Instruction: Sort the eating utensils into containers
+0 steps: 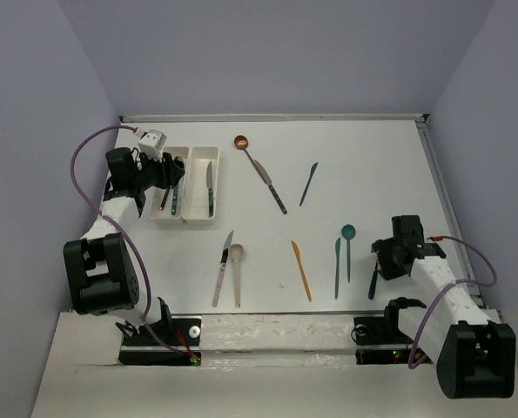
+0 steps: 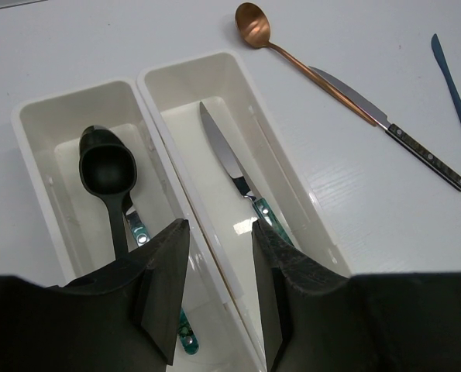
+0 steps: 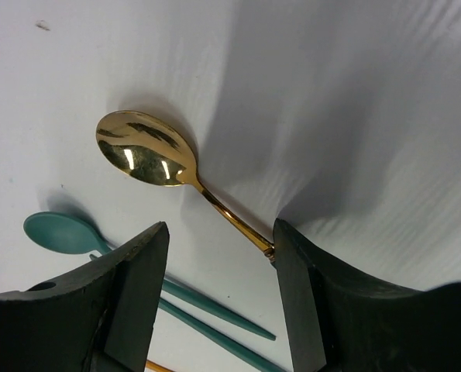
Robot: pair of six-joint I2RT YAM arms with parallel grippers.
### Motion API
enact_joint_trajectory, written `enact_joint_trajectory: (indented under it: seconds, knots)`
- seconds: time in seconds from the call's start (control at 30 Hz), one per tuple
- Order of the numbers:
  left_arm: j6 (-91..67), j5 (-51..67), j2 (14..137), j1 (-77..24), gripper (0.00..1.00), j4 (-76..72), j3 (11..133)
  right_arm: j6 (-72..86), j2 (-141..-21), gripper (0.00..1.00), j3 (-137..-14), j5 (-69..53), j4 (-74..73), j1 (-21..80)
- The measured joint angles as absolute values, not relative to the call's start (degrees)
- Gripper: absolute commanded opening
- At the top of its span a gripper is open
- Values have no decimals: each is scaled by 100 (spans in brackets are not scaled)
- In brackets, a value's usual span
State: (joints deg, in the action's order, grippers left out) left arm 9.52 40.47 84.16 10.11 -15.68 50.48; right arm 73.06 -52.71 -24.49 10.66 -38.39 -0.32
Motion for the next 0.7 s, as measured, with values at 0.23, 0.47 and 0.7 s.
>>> enact_joint_trajectory:
  seconds: [0.23,0.47,0.7]
  knots:
    - [954,4051,8416,1011,49,-1568,5048,6276,-5784,56,-2602,847,-3186,60]
    - [954,4058,8416,1011,49,-1566,5048,5389,-6265,53,-2773,554,-2685,183]
    - [958,4110,8388,1011,49,-1566,5043,4436,-7000,49,-3192,362,-2447,235]
